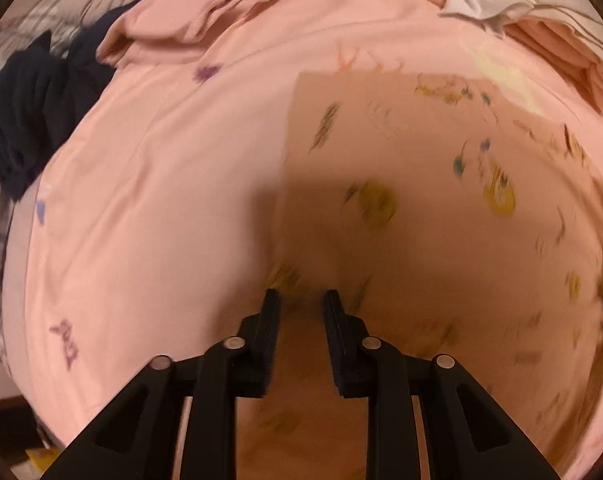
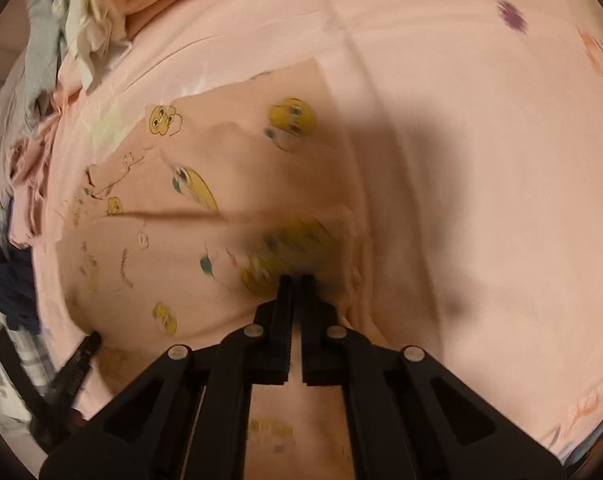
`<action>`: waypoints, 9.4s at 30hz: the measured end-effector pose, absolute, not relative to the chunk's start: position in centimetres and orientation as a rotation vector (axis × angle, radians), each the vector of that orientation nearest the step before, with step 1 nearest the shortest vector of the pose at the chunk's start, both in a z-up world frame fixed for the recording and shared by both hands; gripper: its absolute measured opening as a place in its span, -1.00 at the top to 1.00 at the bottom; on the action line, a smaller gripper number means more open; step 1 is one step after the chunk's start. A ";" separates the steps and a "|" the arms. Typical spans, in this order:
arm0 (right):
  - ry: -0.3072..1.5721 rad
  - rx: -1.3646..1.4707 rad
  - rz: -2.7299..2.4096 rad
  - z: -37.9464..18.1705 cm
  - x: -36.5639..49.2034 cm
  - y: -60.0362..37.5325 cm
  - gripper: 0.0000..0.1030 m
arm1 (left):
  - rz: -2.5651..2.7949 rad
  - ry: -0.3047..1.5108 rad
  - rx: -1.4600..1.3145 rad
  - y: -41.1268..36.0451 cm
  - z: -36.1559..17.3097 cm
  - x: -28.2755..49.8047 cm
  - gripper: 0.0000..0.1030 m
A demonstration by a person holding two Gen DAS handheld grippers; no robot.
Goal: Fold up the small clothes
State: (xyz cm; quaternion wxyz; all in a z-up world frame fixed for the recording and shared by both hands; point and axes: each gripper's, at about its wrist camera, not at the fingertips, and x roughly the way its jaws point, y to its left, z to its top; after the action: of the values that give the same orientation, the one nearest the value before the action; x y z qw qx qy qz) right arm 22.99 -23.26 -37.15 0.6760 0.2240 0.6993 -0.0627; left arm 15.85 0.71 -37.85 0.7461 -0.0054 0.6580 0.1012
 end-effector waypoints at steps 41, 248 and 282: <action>1.738 0.969 -0.223 -36.5 -6.5 -26.6 -0.13 | -0.006 1.691 -0.964 13.0 -38.9 -6.3 0.08; 1.678 0.636 0.379 -37.3 28.5 -19.5 0.10 | -0.090 1.446 -0.291 -3.8 -36.8 12.3 0.40; 1.425 0.465 0.198 -28.0 20.8 -29.7 0.77 | -0.063 1.300 -0.094 -11.6 -34.8 13.2 0.40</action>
State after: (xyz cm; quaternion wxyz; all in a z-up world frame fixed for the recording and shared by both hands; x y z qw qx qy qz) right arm 20.80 -29.71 -28.04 0.7276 0.2110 0.6465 0.0897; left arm 13.19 -11.60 -34.78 0.7947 -0.0437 0.6048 -0.0294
